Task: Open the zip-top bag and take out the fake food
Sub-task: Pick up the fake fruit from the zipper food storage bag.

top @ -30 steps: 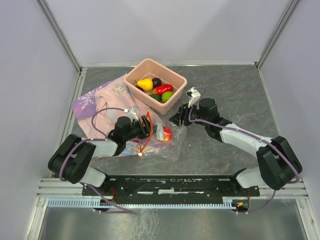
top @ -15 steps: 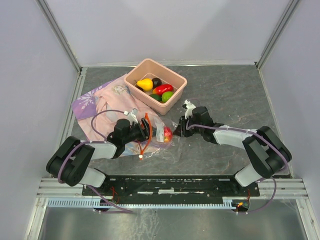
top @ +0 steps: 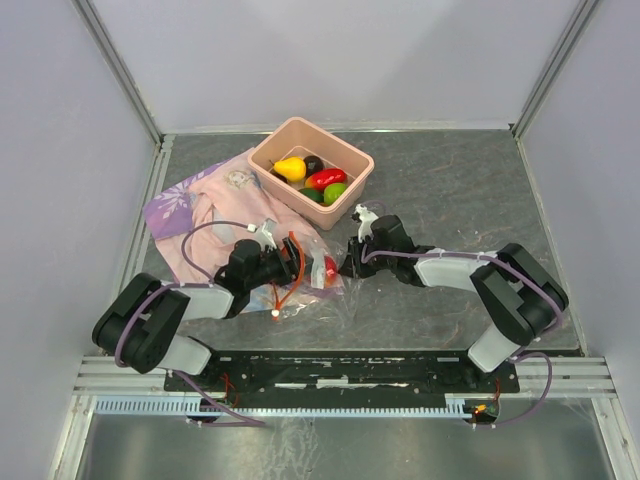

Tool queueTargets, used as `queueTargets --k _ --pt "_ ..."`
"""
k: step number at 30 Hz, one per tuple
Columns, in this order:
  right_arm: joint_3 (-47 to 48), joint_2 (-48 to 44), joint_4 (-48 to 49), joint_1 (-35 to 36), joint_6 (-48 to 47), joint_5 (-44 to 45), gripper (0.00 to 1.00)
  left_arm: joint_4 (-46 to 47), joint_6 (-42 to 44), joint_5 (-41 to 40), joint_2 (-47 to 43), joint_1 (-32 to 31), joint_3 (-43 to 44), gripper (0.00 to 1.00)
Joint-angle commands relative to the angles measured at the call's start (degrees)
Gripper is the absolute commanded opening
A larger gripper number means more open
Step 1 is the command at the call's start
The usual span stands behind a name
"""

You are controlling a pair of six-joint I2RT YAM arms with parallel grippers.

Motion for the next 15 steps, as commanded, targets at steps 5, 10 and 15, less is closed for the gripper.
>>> queueTargets --k 5,10,15 --pt "3.5 2.1 10.3 2.6 5.4 -5.1 0.29 -0.8 1.3 1.2 -4.4 -2.9 -0.6 0.87" --pt "4.0 2.9 11.7 2.9 6.8 -6.2 0.29 -1.1 1.3 1.2 -4.2 -3.2 -0.4 0.87" --pt "4.0 3.6 12.8 3.2 7.4 -6.5 0.29 -1.0 0.7 1.2 -2.9 -3.5 0.4 0.85"
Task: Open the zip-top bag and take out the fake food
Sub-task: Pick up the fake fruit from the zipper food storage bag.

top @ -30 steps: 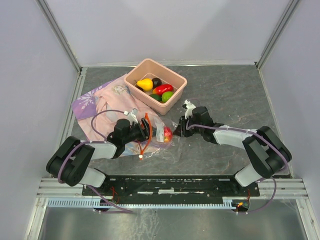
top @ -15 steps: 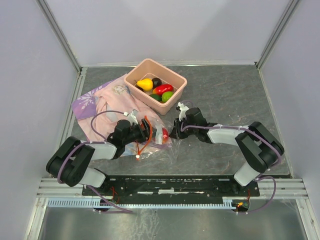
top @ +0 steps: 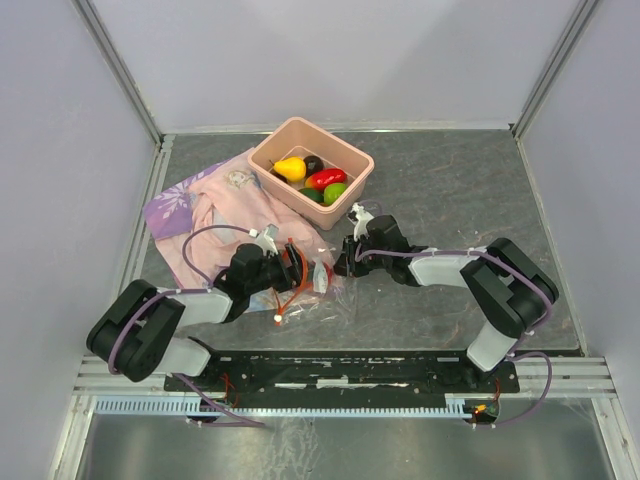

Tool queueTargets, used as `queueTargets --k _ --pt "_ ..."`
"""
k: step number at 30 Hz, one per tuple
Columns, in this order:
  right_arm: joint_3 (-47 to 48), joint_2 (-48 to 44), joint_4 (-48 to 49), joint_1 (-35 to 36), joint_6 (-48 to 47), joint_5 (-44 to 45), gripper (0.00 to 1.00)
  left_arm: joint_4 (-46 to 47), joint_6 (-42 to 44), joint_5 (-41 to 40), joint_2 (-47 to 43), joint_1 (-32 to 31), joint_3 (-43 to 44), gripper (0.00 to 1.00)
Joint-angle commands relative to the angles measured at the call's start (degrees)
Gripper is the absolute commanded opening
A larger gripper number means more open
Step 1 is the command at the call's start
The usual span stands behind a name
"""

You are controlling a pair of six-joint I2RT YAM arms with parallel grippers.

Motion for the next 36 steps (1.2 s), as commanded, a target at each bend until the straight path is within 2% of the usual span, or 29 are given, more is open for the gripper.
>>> queueTargets --k 1,3,5,14,23,35,36 --pt "3.0 0.1 7.4 2.1 2.4 -4.9 0.29 3.6 0.4 2.3 0.2 -1.5 1.6 0.83" --pt "2.7 -0.2 6.8 2.1 2.1 -4.8 0.3 3.0 0.3 2.0 -0.1 -1.6 1.7 0.8" --pt "2.1 -0.7 6.1 1.9 1.6 -3.9 0.3 2.5 0.4 1.4 -0.7 -1.4 1.6 0.71" --pt "1.2 -2.2 -4.5 -1.4 -2.4 3.6 0.31 -4.2 2.7 -1.1 -7.9 -1.1 1.1 0.55" --pt "1.6 -1.5 -8.9 -2.6 -3.5 6.5 0.29 -11.0 5.0 -1.9 -13.4 -0.1 0.1 0.55" --pt "1.6 -2.0 -9.1 -2.6 -4.3 5.8 0.29 -14.1 6.8 -2.3 -13.8 0.3 -0.1 0.6" --pt "1.3 -2.3 -7.9 -2.6 -4.3 4.8 0.29 -13.9 6.7 -2.1 -13.8 0.3 -0.1 0.64"
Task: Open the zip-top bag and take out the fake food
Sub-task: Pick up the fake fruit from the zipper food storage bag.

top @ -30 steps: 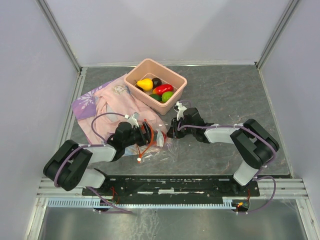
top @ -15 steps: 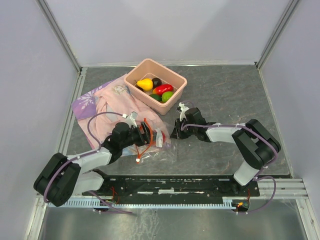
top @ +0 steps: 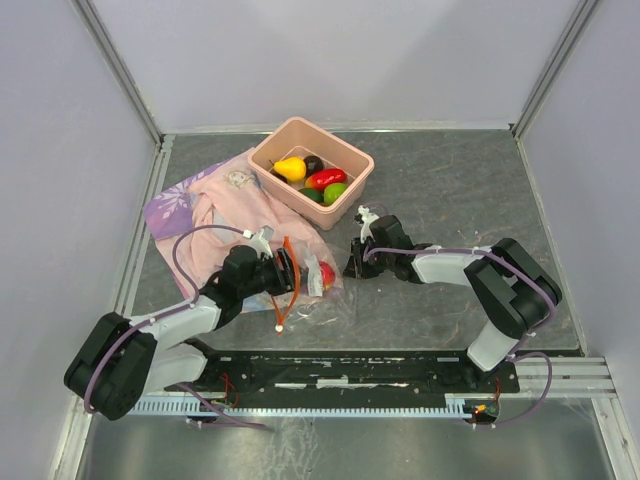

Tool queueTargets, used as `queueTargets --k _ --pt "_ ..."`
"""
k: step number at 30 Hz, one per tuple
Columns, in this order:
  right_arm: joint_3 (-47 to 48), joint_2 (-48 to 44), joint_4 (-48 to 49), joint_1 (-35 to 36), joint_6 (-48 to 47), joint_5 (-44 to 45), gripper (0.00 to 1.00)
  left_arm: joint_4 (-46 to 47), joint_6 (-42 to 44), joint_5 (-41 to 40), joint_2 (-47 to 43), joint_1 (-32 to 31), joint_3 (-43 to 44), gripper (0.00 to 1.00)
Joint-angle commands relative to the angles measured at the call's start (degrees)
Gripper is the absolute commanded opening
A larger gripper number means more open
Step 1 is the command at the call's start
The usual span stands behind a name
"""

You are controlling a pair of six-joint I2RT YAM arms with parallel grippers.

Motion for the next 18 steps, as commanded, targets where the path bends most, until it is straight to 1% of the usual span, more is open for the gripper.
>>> queueTargets --k 1,5,9,14,18 --pt "0.5 -2.2 2.9 -0.2 -1.0 -1.7 0.3 1.6 2.4 -0.1 -0.7 0.3 0.0 0.66" --pt "-0.2 -5.0 8.2 0.0 -0.4 -6.3 0.3 2.9 1.8 1.0 0.0 0.3 0.5 0.72" --pt "1.3 -6.4 8.9 0.3 0.0 -7.1 0.31 4.2 1.5 1.8 1.4 0.4 0.8 0.76" --pt "5.8 -2.1 6.2 1.5 -0.1 -6.7 0.31 8.5 -0.2 3.3 4.7 0.3 0.5 0.76" --pt "6.8 0.9 6.5 3.1 0.5 -6.6 0.29 11.8 -1.7 4.3 7.2 0.3 0.5 0.77"
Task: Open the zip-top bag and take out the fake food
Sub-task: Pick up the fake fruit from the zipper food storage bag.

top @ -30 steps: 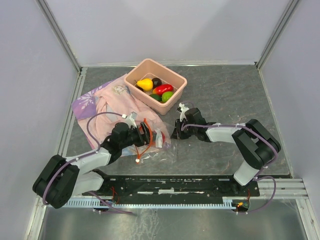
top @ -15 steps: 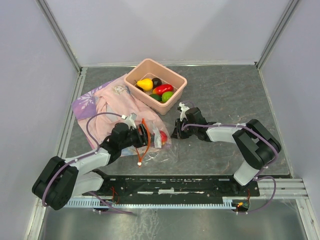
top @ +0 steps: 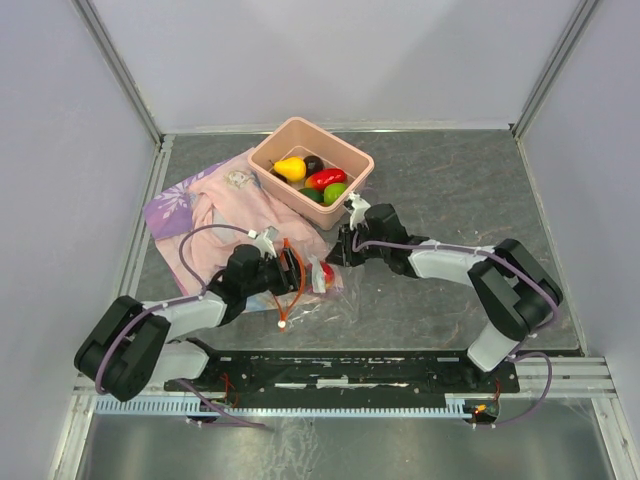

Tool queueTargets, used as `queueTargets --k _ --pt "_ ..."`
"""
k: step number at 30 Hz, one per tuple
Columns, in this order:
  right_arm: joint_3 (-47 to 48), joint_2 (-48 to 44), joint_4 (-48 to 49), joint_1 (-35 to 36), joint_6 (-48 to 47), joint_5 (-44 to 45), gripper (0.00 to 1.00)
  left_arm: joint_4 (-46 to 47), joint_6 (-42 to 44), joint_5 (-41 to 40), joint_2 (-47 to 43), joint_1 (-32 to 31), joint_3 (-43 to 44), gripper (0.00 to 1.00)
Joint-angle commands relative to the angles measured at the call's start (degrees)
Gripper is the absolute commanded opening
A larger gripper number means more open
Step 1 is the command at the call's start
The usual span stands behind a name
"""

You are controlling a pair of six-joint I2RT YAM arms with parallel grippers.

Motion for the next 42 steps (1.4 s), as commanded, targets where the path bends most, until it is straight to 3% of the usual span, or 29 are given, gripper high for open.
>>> queueTargets --k 1,15,21,25,35,42 --pt "2.3 2.7 1.4 2.1 0.6 -0.6 0.29 7.4 -2.1 2.4 2.1 0.1 0.6 0.77" --pt "2.3 3.2 3.3 5.0 2.0 -1.3 0.15 9.6 -3.6 2.5 5.9 0.2 1.1 0.77" --pt "0.5 -4.4 -3.8 2.6 -3.5 4.4 0.3 8.0 -3.0 -0.3 4.5 0.1 0.4 0.75" --pt "0.1 -8.2 -8.9 1.2 -7.6 9.3 0.32 7.5 -2.8 -1.4 3.7 0.2 0.1 0.75" --pt "1.8 1.5 -6.8 1.1 -8.0 6.9 0.23 8.8 -2.9 -0.5 5.0 0.3 2.6 0.81" --pt "3.4 3.4 -4.6 1.5 -8.5 2.3 0.21 11.3 -3.5 0.8 9.1 0.3 4.8 0.84"
